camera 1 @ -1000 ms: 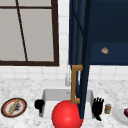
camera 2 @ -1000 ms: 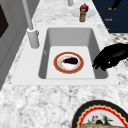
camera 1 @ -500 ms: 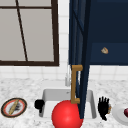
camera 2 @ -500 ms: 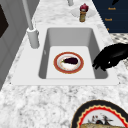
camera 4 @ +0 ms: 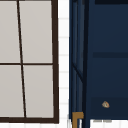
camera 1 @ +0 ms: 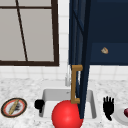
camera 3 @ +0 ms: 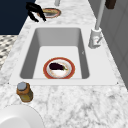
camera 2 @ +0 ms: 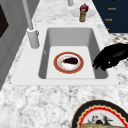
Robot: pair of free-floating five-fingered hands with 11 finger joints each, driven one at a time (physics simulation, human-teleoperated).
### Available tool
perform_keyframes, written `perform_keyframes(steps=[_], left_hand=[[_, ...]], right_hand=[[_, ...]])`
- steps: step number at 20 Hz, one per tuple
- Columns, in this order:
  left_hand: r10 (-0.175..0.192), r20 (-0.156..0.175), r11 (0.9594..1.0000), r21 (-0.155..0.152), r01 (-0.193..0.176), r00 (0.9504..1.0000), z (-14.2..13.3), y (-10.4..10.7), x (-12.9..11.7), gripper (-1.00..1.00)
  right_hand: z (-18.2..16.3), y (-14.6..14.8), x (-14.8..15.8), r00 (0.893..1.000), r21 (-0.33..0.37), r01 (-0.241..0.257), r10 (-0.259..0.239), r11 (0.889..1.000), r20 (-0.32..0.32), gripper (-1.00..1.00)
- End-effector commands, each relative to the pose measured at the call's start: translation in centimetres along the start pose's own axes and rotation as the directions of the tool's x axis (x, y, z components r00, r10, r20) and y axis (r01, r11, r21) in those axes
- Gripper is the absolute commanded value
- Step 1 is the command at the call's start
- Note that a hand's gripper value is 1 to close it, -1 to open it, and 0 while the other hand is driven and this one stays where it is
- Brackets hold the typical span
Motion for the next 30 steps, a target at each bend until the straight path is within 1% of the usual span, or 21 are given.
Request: perform_keyframes(steps=[1, 10, 15, 17, 20, 26, 30], left_hand=[[0.0, 0.0, 1.0, 0.0, 0.0, 1.0, 0.0, 0.0, 0.0, 0.0], [0.0, 0.0, 1.0, 0.0, 0.0, 1.0, 0.0, 0.0, 0.0, 0.0], [0.0, 0.0, 1.0, 0.0, 0.0, 1.0, 0.0, 0.0, 0.0, 0.0], [0.0, 0.0, 1.0, 0.0, 0.0, 1.0, 0.0, 0.0, 0.0, 0.0], [0.0, 0.0, 1.0, 0.0, 0.0, 1.0, 0.0, 0.0, 0.0, 0.0], [0.0, 0.0, 1.0, 0.0, 0.0, 1.0, 0.0, 0.0, 0.0, 0.0], [0.0, 0.0, 1.0, 0.0, 0.0, 1.0, 0.0, 0.0, 0.0, 0.0]], right_hand=[[0.1, 0.1, -1.2, 0.998, 0.026, 0.038, -0.039, 0.999, 0.045, -1.0], [0.6, 0.7, -4.0, 0.995, 0.056, 0.043, -0.048, 0.998, 0.082, -1.0], [0.2, 0.8, -5.7, 0.993, 0.074, 0.069, -0.075, 0.995, 0.087, -1.0], [0.0, 0.4, -6.6, 0.993, 0.093, 0.071, -0.079, 0.993, 0.083, -1.0], [-0.2, 0.1, -7.9, 0.993, 0.155, 0.071, -0.084, 0.985, 0.081, -1.0], [-0.7, -0.5, -10.5, 0.993, 0.236, 0.06, -0.082, 0.97, 0.085, -1.0], [-1.2, 0.0, -12.6, 0.992, 0.25, 0.068, -0.091, 0.966, 0.082, -1.0]])
